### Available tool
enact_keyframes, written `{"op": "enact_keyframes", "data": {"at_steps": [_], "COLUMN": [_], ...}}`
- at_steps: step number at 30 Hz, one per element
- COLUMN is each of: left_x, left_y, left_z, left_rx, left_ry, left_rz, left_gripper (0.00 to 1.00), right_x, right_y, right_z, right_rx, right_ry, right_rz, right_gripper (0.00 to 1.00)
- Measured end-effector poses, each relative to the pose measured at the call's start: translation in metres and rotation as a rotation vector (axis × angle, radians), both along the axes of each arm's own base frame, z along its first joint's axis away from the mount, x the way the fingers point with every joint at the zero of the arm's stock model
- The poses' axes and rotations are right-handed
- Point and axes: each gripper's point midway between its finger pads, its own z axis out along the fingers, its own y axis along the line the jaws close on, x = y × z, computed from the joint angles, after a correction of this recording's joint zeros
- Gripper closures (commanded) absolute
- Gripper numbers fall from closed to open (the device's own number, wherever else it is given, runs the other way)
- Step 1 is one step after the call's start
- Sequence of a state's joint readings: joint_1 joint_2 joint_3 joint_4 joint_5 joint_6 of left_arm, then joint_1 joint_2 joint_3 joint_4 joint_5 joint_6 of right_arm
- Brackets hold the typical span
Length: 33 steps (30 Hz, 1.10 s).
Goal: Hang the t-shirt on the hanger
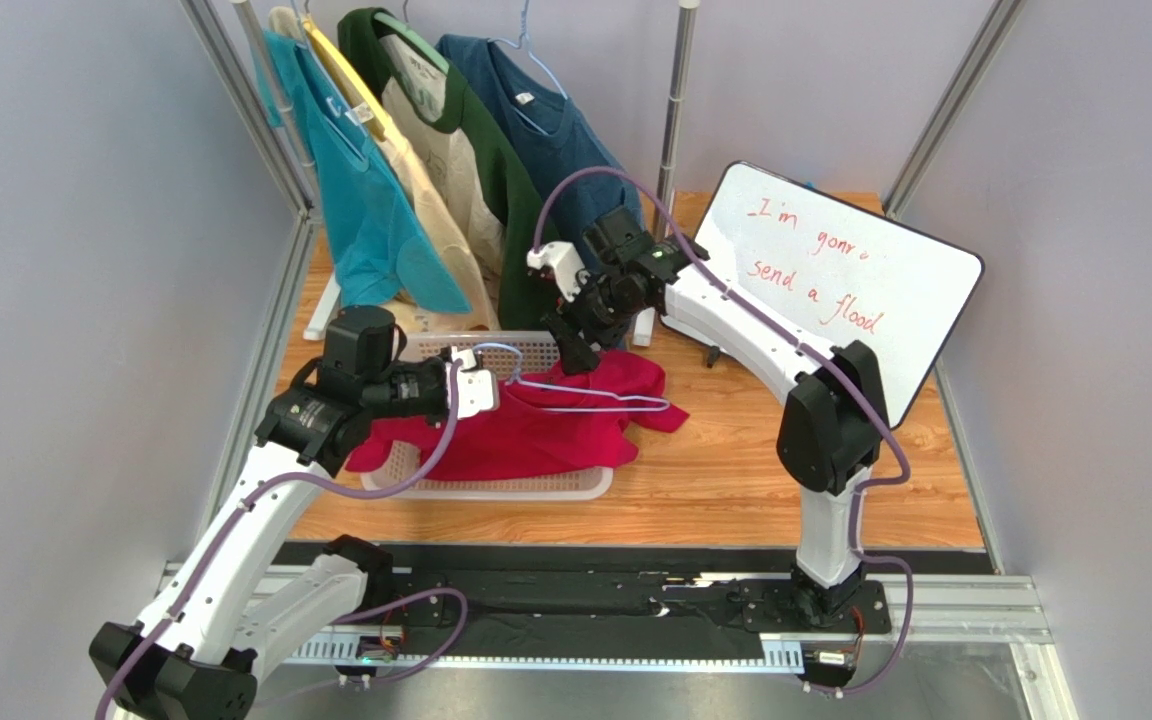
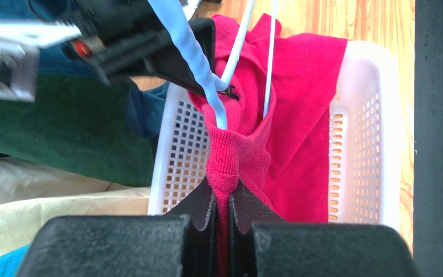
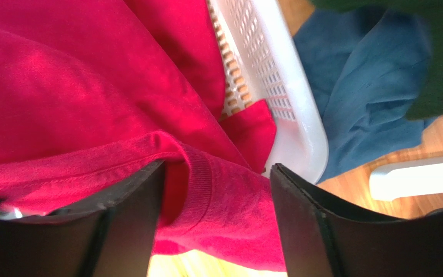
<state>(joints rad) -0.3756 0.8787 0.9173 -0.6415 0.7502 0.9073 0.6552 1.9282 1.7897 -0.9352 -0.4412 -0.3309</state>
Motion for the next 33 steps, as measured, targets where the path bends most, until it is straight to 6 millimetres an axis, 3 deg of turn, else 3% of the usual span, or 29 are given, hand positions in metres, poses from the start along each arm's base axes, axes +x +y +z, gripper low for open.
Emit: {"op": "enact_keyframes", "data": {"at_steps": [3,4,6,13,18,27,33], "left_x": [0.000,0.000,0.002,0.015,0.021,0.036,0.046], "left_y": [0.001,0.001,0.004,0.028,0.033,0.033,0.002], "left_z": [-0.001,-0.002,-0.002,0.015,0.014,-0.004,0.023], "left_rx": [0.005,0.008,0.011,-0.080,-0.125,-0.066,-0.068], "left_ry": [0.006,0.008,0.015,0.017,0.037,0.070,0.053], "left_rz": [0.004,0.011,0.033,0.219,0.298,0.320,0.242], "left_gripper": [1.00,1.00,1.00,1.00,1.00,1.00,1.00], "right_x": [-0.001,-0.001,-0.001,0.010,0.009,0.001,-0.022], "right_y": [-0.004,-0.007,-0.016,-0.076,-0.099,-0.097,-0.061], "right_z": [-0.012,-0.014,-0.018,-0.015,0.015,0.059,0.100], "right_rx": [-0.079,-0.104,-0.151,-0.195,-0.131,-0.031,0.052], "right_ry": [-0.015,-0.021,-0.031,-0.018,-0.048,-0.089,-0.121], "right_rz": [0.007,0.007,0.007,-0.116,-0.190,-0.203,-0.093], "right_gripper": [0.64,0.86,1.00,1.00,1.00,1.00,1.00]}}
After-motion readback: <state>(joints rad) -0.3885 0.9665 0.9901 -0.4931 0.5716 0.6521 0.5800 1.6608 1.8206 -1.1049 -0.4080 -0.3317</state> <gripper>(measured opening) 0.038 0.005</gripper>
